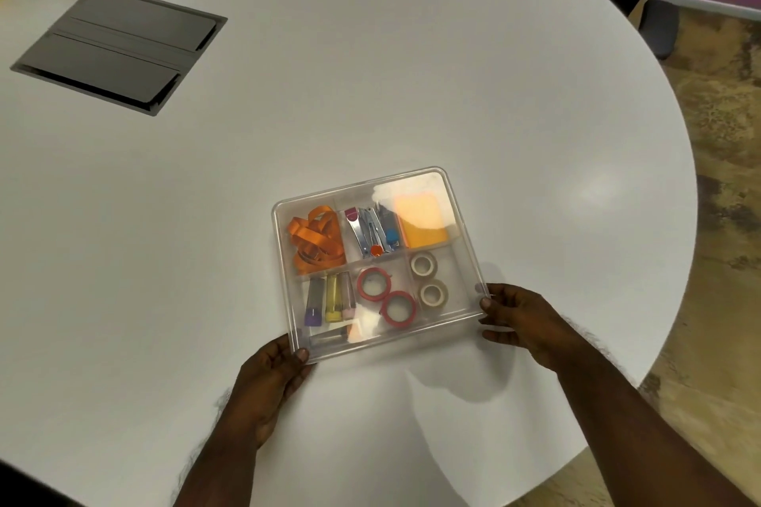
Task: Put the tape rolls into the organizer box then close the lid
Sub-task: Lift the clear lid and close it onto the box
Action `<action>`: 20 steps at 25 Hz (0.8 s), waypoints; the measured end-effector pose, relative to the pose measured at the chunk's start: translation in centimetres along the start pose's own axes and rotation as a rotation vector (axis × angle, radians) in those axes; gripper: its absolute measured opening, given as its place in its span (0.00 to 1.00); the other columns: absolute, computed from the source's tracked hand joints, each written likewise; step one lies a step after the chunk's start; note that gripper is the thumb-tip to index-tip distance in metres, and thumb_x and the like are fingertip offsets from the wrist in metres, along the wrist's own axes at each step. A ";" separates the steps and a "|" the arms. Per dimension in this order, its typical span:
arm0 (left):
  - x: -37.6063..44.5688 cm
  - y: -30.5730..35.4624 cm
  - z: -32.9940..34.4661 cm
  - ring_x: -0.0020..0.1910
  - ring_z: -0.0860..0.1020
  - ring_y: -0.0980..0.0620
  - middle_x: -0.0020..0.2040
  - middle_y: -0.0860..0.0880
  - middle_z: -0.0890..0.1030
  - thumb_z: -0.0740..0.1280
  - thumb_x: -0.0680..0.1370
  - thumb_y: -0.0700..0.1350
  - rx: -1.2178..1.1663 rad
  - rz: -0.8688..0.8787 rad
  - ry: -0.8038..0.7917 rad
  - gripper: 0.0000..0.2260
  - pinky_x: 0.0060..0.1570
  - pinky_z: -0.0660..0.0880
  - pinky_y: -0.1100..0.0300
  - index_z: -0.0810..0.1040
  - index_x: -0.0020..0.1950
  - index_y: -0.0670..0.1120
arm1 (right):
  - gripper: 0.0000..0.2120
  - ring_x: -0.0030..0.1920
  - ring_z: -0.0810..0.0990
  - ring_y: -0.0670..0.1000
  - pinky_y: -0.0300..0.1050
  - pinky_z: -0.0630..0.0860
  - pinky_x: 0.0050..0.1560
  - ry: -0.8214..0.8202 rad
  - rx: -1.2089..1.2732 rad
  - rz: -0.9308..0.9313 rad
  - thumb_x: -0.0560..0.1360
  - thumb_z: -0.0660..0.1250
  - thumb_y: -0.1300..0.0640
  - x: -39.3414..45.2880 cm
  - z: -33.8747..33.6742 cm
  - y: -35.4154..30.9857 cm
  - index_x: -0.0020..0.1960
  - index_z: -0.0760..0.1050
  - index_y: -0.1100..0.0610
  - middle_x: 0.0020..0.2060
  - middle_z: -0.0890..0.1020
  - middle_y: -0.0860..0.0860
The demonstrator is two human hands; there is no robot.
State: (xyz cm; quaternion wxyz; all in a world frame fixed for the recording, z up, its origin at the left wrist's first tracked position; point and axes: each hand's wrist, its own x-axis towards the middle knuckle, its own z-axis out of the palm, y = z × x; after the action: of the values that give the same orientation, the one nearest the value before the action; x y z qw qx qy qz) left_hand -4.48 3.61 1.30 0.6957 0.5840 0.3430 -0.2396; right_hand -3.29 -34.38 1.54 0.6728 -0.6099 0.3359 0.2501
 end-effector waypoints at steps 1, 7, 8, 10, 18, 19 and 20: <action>-0.2 0.0 0.2 0.49 0.84 0.51 0.50 0.47 0.87 0.66 0.77 0.32 0.008 0.010 0.023 0.12 0.47 0.81 0.64 0.81 0.57 0.43 | 0.12 0.44 0.83 0.53 0.48 0.83 0.41 0.016 -0.018 0.015 0.75 0.70 0.60 -0.1 0.1 -0.2 0.58 0.78 0.56 0.44 0.82 0.54; -1.7 0.3 2.1 0.47 0.82 0.51 0.48 0.46 0.85 0.66 0.77 0.31 0.038 0.106 0.146 0.11 0.44 0.81 0.66 0.80 0.53 0.45 | 0.09 0.34 0.79 0.53 0.54 0.81 0.46 0.228 -0.082 -0.083 0.76 0.67 0.66 -1.1 2.3 -0.5 0.56 0.77 0.62 0.37 0.80 0.55; -1.7 0.5 2.4 0.47 0.81 0.51 0.47 0.47 0.84 0.66 0.78 0.31 0.038 0.108 0.152 0.11 0.45 0.81 0.65 0.80 0.53 0.45 | 0.09 0.34 0.79 0.53 0.54 0.82 0.47 0.249 -0.060 -0.081 0.76 0.66 0.67 -1.5 2.4 -0.3 0.57 0.77 0.63 0.37 0.79 0.55; -1.7 0.8 3.2 0.46 0.81 0.50 0.47 0.45 0.84 0.66 0.78 0.31 0.061 0.104 0.154 0.10 0.48 0.80 0.62 0.81 0.53 0.43 | 0.10 0.34 0.78 0.52 0.52 0.82 0.47 0.279 -0.015 -0.069 0.76 0.66 0.67 -2.3 2.0 0.2 0.57 0.77 0.63 0.37 0.79 0.55; -0.9 0.2 5.8 0.48 0.80 0.46 0.50 0.42 0.82 0.66 0.79 0.36 0.227 0.080 0.161 0.11 0.51 0.79 0.54 0.78 0.61 0.40 | 0.12 0.40 0.81 0.56 0.49 0.82 0.45 0.301 -0.001 -0.062 0.78 0.66 0.63 -5.7 -1.2 1.7 0.61 0.76 0.62 0.45 0.81 0.59; -1.3 0.6 5.7 0.49 0.80 0.45 0.53 0.42 0.82 0.67 0.79 0.38 0.284 0.083 0.180 0.13 0.54 0.79 0.50 0.77 0.64 0.40 | 0.13 0.43 0.82 0.59 0.52 0.81 0.47 0.291 -0.068 -0.069 0.78 0.66 0.60 -6.2 -1.5 1.3 0.61 0.76 0.61 0.47 0.81 0.58; -1.6 1.1 5.3 0.53 0.80 0.44 0.57 0.41 0.81 0.68 0.78 0.41 0.369 0.118 0.205 0.16 0.58 0.78 0.48 0.76 0.66 0.42 | 0.13 0.47 0.82 0.60 0.55 0.81 0.48 0.287 -0.156 -0.098 0.78 0.66 0.57 -6.4 -2.1 0.9 0.61 0.76 0.58 0.49 0.82 0.58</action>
State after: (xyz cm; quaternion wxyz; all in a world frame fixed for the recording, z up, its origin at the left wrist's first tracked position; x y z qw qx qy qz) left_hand -3.63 -1.48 3.66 0.5514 0.7416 0.3276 -0.1965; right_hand -8.41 -35.84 5.76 0.5799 -0.7053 0.3780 0.1526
